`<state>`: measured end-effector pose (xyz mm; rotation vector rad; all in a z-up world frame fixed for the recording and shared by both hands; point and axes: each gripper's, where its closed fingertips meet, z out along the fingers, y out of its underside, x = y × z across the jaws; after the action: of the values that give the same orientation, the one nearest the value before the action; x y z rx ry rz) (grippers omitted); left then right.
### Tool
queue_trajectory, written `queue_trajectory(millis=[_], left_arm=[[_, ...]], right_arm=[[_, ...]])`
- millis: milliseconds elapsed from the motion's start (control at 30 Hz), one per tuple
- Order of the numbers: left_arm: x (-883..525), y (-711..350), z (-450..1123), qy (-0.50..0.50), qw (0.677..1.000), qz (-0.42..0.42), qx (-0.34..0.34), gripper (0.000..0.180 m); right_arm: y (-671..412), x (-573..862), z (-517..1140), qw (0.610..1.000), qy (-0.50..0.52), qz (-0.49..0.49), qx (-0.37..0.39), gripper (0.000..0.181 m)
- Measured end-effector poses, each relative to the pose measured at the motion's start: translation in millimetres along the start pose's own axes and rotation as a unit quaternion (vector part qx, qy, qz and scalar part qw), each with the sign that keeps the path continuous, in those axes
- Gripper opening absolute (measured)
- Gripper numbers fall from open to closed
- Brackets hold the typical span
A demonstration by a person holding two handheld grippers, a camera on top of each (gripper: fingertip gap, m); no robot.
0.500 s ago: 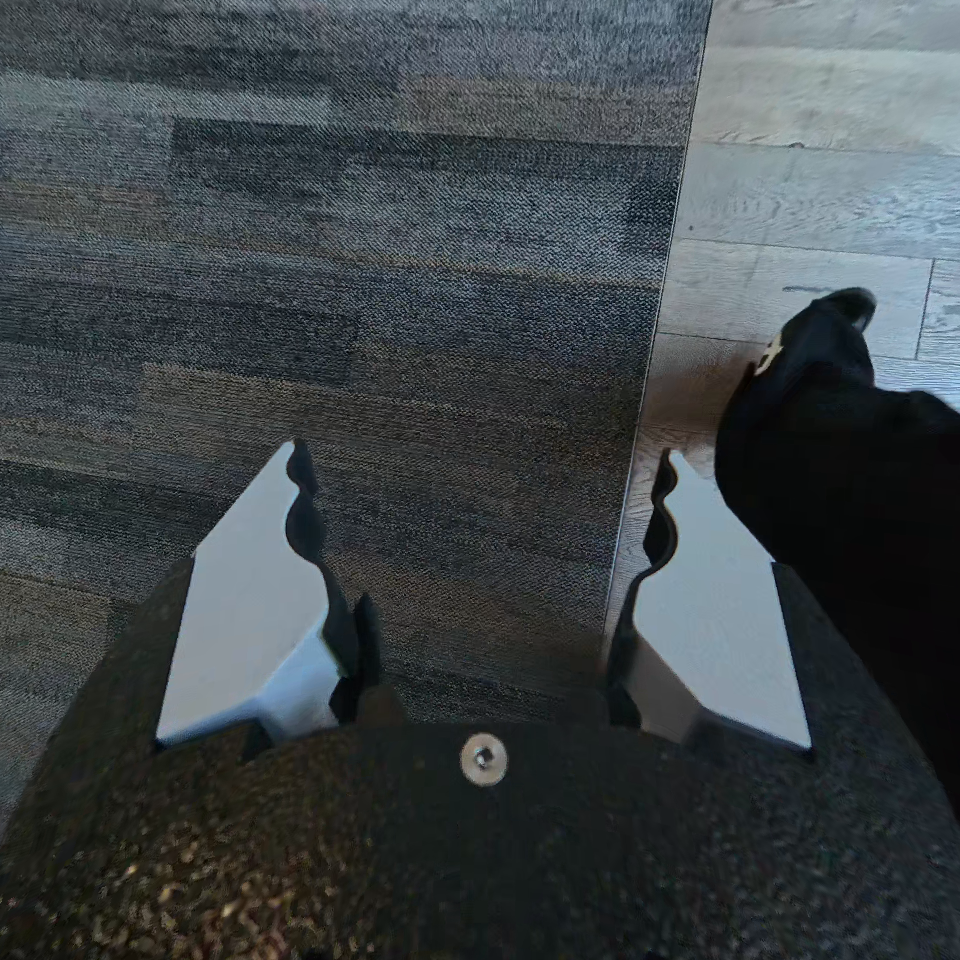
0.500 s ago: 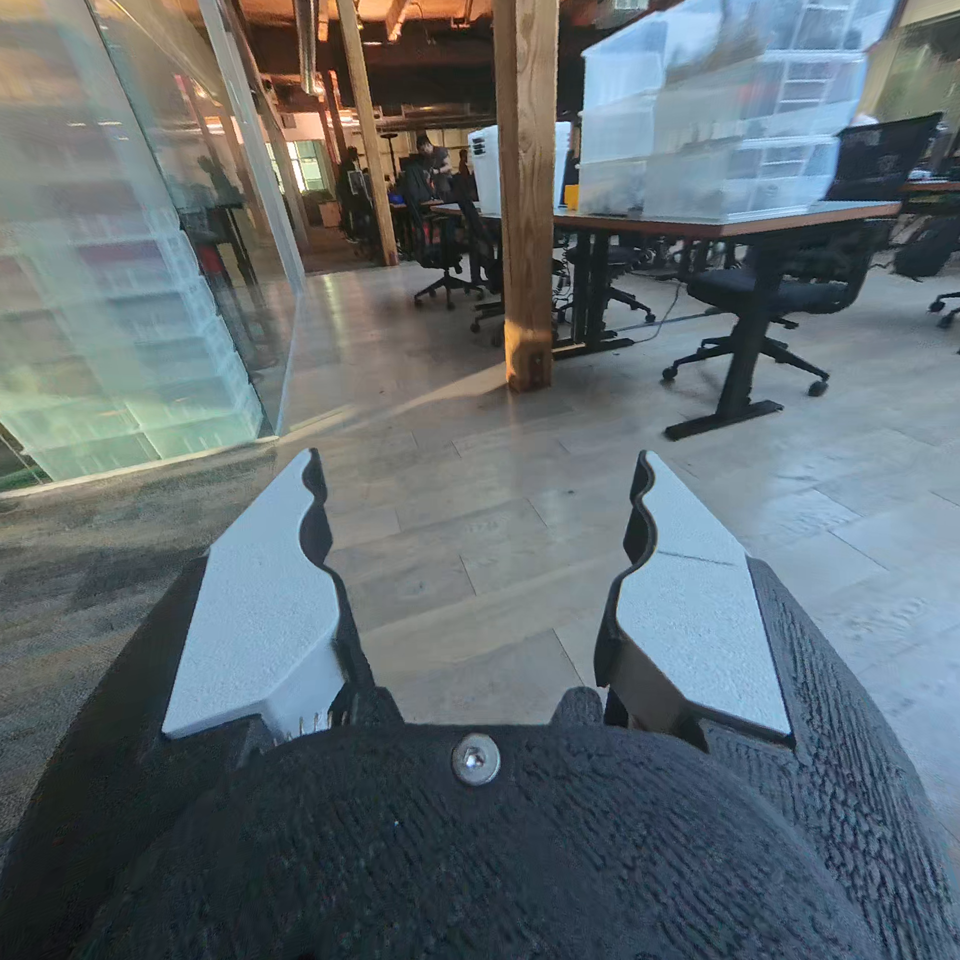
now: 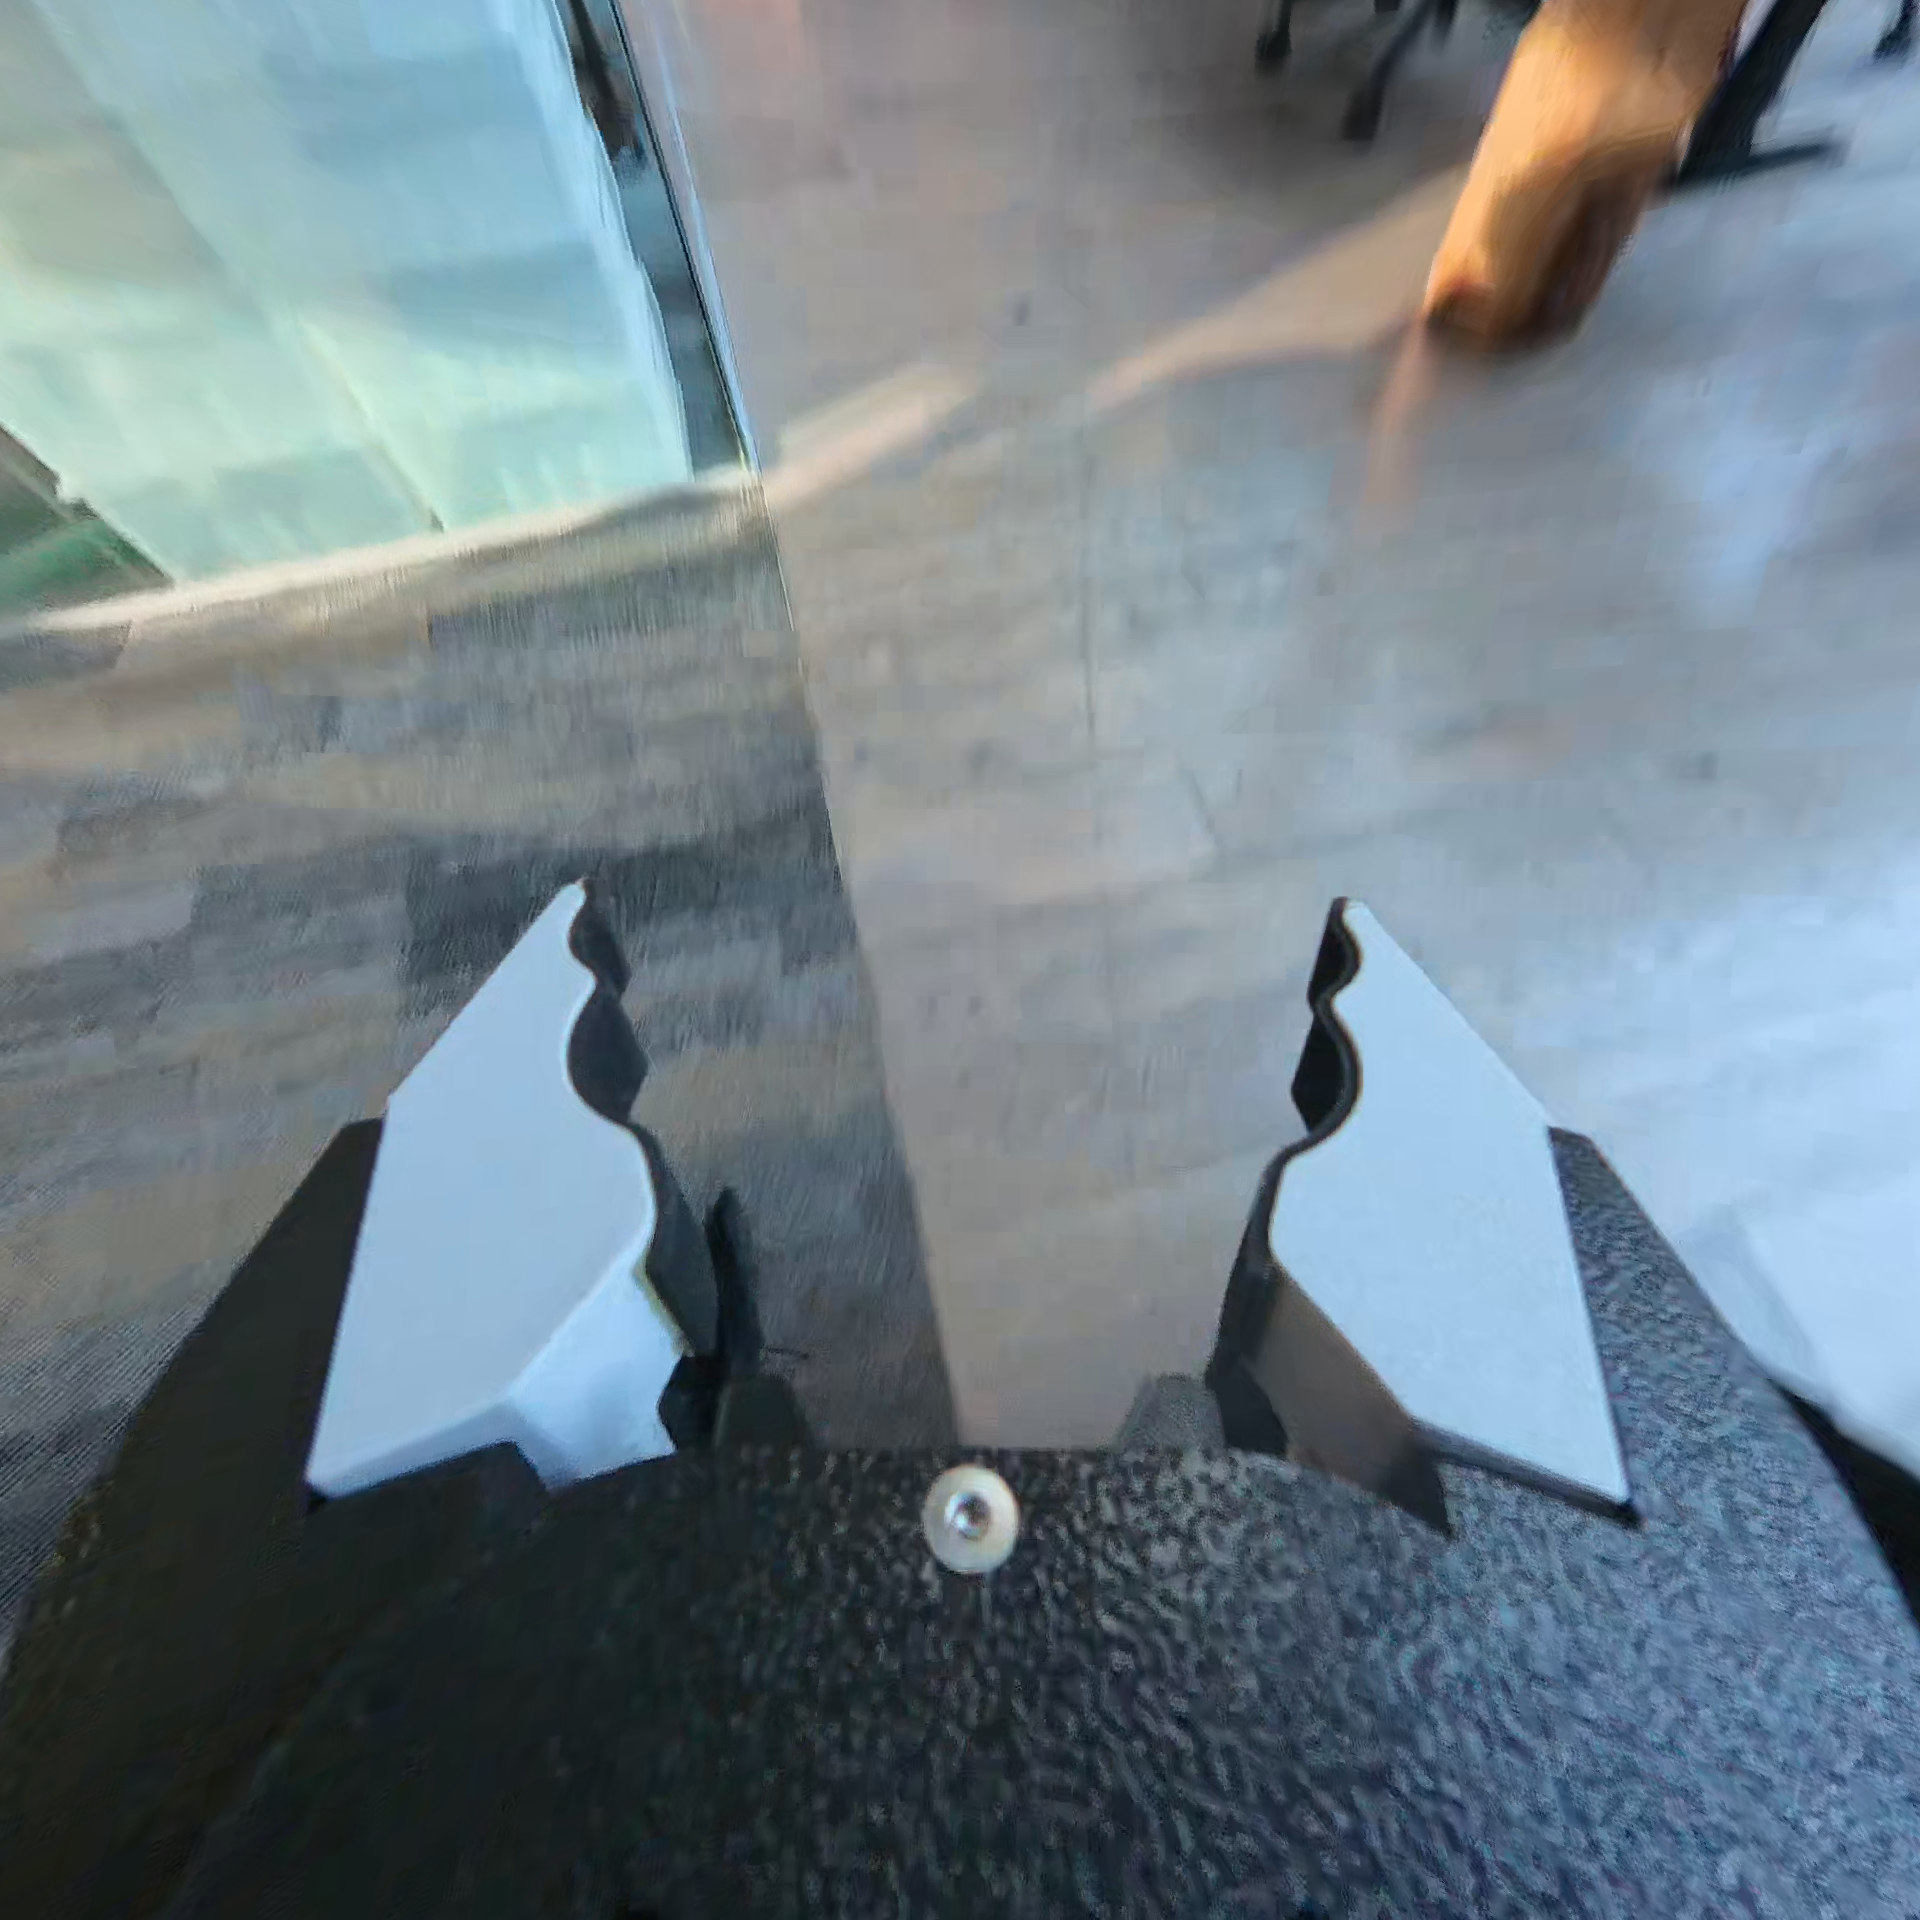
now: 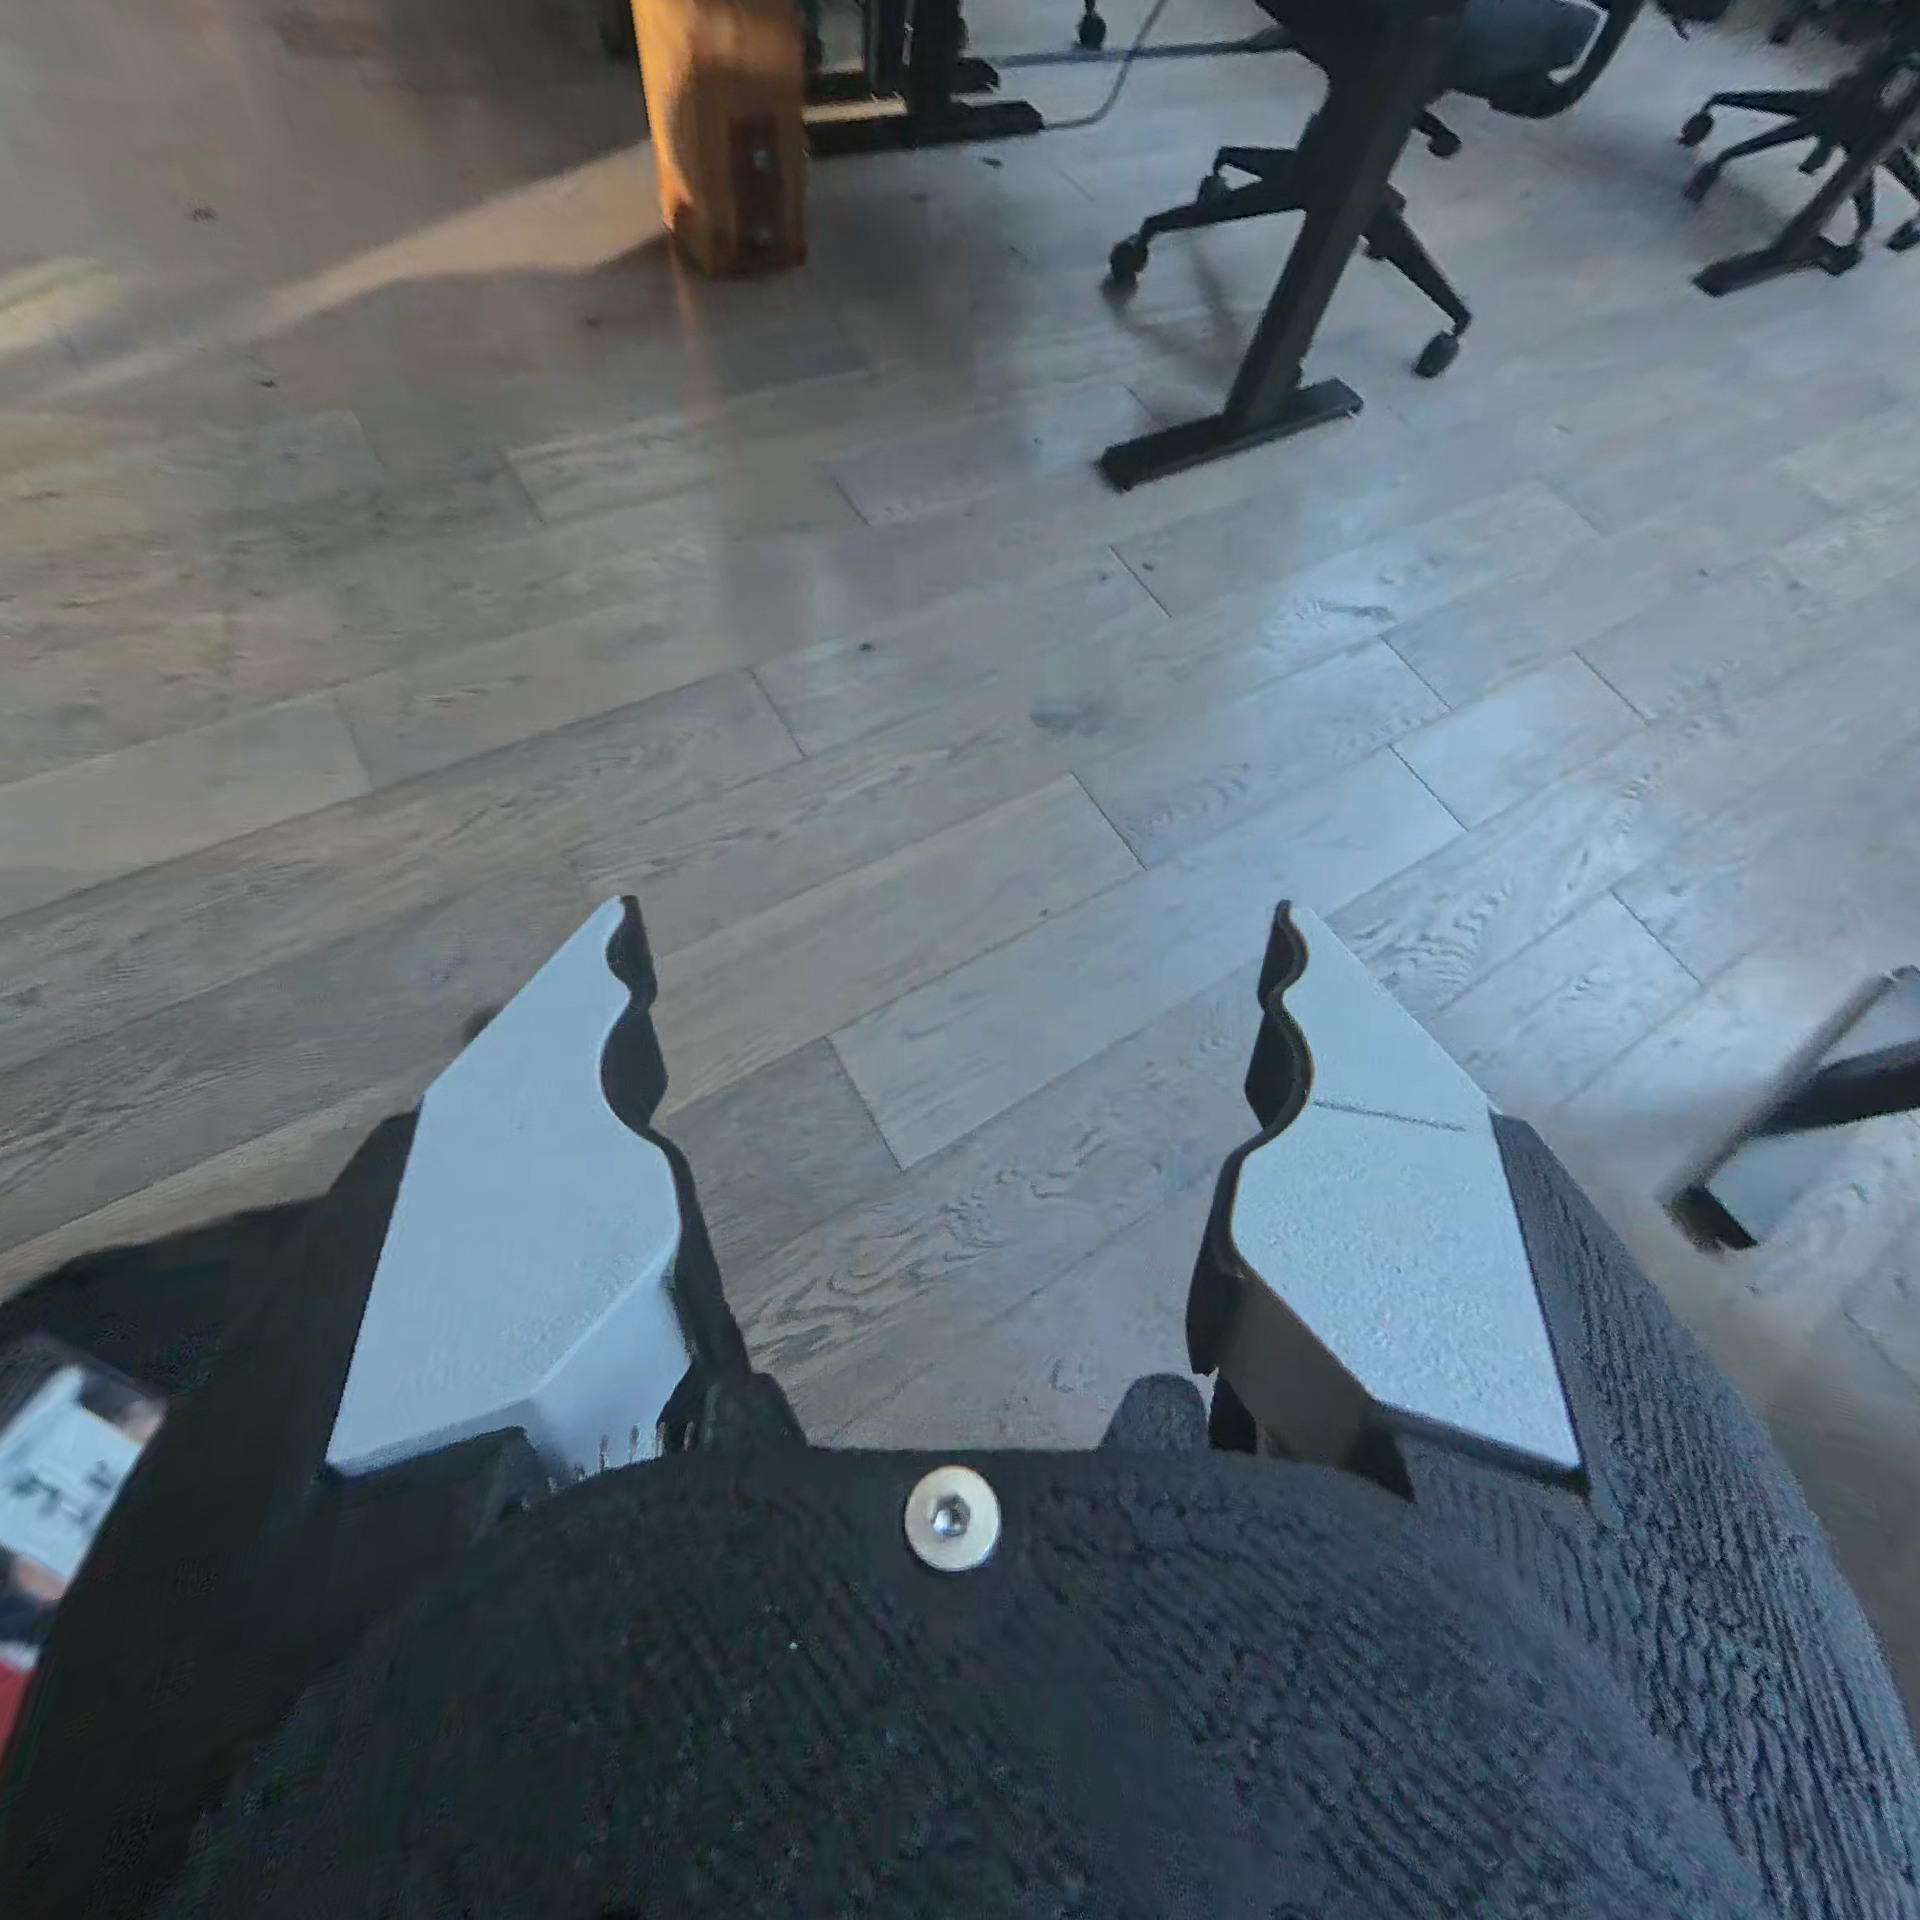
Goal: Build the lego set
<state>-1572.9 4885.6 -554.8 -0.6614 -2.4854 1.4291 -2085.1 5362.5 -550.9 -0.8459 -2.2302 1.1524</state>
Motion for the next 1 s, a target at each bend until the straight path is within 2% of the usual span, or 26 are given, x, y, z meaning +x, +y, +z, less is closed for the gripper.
queue_trajectory(millis=[133,200,267,333,500,667,767,833,933,1000], left_arm=[[18,-93,131,-0.023,0.995,-0.079,0.049,0.128],[21,-117,177,-0.041,0.99,-0.126,0.042,0.127],[19,-135,208,-0.071,0.981,-0.179,0.019,0.126],[17,-154,243,-0.082,0.976,-0.2,0.001,0.126],[4,-192,343,-0.077,0.985,-0.139,-0.059,0.129],[-33,-199,436,-0.121,0.977,-0.137,-0.107,0.131],[-55,-205,503,-0.143,0.965,-0.166,-0.144,0.132],[-67,-237,555,-0.149,0.958,-0.18,-0.165,0.132],[-89,-355,663,-0.159,0.967,-0.183,-0.079,0.132],[-87,-440,754,-0.114,0.98,-0.157,-0.045,0.132]], right_arm=[[-28,5,86,0.998,0.032,-0.014,-0.045,0.115],[-83,-16,149,0.999,0.022,-0.014,-0.026,0.115],[-169,-56,223,1.0,-0.003,-0.012,0.022,0.115],[-275,-110,302,0.993,-0.049,-0.018,0.102,0.115],[-520,-292,457,0.947,-0.193,-0.031,0.254,0.115],[-702,-444,567,0.897,-0.254,0.024,0.361,0.116],[-749,-516,642,0.889,-0.271,0.022,0.368,0.115],[-753,-557,700,0.903,-0.286,-0.018,0.319,0.115],[-766,-582,776,0.923,-0.278,-0.047,0.262,0.115],[-776,-584,826,0.937,-0.256,-0.058,0.232,0.115]])
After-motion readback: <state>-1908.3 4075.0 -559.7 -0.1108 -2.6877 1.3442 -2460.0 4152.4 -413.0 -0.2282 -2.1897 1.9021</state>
